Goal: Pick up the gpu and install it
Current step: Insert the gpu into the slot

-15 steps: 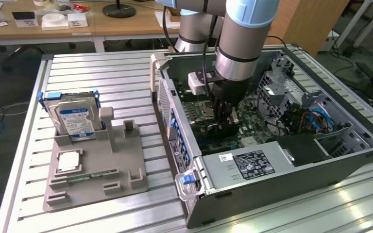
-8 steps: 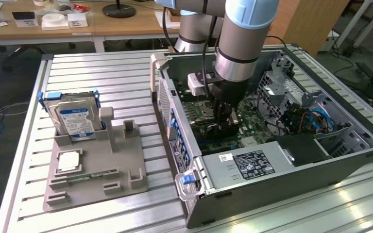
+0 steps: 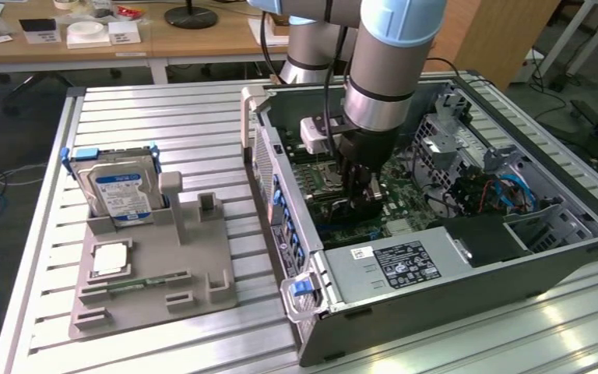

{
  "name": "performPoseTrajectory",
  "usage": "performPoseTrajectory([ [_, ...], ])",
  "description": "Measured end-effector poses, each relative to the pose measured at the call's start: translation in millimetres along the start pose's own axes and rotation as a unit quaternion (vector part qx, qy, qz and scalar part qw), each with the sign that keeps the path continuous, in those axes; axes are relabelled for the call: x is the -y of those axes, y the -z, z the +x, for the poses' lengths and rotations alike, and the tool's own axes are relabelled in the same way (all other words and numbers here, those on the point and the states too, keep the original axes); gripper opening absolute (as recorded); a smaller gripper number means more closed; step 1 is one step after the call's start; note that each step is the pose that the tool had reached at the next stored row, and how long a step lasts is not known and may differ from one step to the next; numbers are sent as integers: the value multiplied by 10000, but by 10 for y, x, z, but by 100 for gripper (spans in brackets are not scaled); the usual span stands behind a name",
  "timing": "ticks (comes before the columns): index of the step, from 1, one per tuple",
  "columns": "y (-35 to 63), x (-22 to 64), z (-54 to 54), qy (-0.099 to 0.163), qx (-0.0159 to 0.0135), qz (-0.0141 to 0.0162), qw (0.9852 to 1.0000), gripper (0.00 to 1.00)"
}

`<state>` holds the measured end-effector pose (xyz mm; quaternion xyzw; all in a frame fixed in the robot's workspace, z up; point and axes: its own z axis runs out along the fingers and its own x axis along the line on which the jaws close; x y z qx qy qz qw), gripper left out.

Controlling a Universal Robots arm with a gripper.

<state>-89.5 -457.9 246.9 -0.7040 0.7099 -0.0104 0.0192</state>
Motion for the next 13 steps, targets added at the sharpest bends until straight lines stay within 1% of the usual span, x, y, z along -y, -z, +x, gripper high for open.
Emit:
performPoseTrajectory([
  [8,0,-1,0,-1,0,0,10000,26],
  [9,-4,-7,-2,-5,9,-5,10000,26],
  [10,-5,-5,-2,-5,7,2,10000,27],
  [11,-5,-4,-2,-4,6,3,10000,33],
  [13,-1,-1,-1,-1,2,1,10000,33],
])
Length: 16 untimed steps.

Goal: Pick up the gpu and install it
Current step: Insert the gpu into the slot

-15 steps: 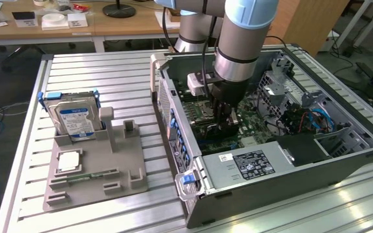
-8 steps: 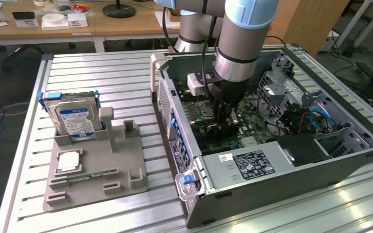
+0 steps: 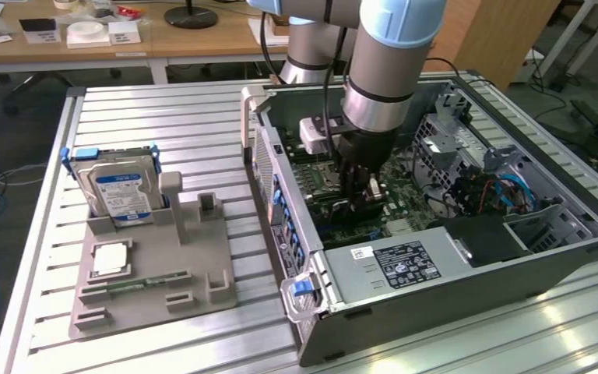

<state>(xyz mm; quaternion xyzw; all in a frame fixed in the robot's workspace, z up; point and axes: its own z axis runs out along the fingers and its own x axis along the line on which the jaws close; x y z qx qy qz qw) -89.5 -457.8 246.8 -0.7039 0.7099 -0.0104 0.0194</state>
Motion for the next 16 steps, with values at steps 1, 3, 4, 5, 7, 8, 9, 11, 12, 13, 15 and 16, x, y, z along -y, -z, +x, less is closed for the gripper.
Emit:
performPoseTrajectory([
  [1,0,0,0,0,0,0,10000,40],
  [3,1,0,0,0,-1,0,10000,40],
  [4,0,0,0,0,0,0,10000,40],
  [5,1,0,0,0,-1,-1,10000,40],
  [7,26,1,0,0,-2,-1,10000,40],
  [8,51,2,0,0,-1,-1,10000,40],
  [9,83,3,-1,0,-1,0,10000,40],
  [11,154,6,-2,0,-1,0,10000,40],
  [12,192,8,-2,0,-1,-1,10000,40],
  [13,224,9,-3,0,-1,0,10000,40],
  [15,280,12,-3,0,-1,0,10000,40],
  [16,310,13,-4,0,0,0,10000,40],
])
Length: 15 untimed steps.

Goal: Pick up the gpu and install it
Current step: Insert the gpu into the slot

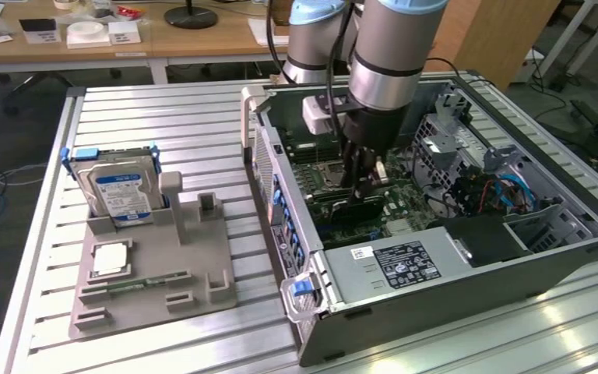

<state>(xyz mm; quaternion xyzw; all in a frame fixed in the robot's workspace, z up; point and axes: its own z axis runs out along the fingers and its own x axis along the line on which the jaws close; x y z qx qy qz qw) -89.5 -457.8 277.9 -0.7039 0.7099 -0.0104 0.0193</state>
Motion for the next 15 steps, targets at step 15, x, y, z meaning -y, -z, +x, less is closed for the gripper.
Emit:
performPoseTrajectory([
  [15,225,22,-3,0,0,-2,10000,40],
])
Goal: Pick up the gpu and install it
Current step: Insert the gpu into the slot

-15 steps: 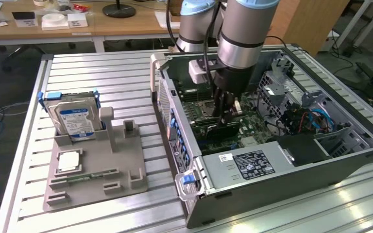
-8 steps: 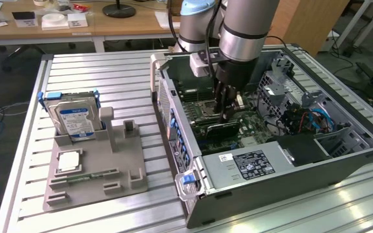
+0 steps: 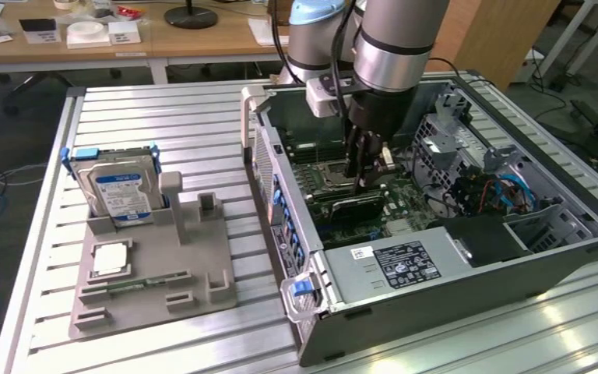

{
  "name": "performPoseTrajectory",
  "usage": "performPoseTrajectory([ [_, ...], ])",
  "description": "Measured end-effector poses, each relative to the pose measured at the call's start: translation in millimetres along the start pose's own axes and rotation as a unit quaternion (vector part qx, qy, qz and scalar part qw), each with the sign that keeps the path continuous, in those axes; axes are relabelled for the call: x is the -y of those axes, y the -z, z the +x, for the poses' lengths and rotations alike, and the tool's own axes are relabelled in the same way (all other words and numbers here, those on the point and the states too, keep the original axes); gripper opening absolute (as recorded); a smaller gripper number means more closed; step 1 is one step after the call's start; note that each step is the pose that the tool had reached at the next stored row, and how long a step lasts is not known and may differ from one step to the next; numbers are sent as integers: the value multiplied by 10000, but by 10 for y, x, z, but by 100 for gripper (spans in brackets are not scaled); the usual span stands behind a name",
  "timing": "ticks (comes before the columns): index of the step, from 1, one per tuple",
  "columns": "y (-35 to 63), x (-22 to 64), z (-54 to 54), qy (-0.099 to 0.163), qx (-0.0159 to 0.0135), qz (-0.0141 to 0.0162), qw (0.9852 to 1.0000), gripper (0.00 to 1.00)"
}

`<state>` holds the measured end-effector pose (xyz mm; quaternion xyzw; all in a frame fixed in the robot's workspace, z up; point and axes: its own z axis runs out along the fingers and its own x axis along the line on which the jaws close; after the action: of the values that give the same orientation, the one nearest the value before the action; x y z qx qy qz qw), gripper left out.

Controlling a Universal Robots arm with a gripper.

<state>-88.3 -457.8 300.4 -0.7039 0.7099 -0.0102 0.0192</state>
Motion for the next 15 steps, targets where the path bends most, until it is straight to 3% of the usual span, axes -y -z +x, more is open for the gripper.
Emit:
performPoseTrajectory([
  [3,1,8,1,2,-1,-6,10000,40],
  [6,2,28,0,0,-1,-40,10000,40],
  [10,12,30,-1,-3,-2,-47,10000,40],
  [15,100,35,-1,-3,-1,-62,10000,40],
])
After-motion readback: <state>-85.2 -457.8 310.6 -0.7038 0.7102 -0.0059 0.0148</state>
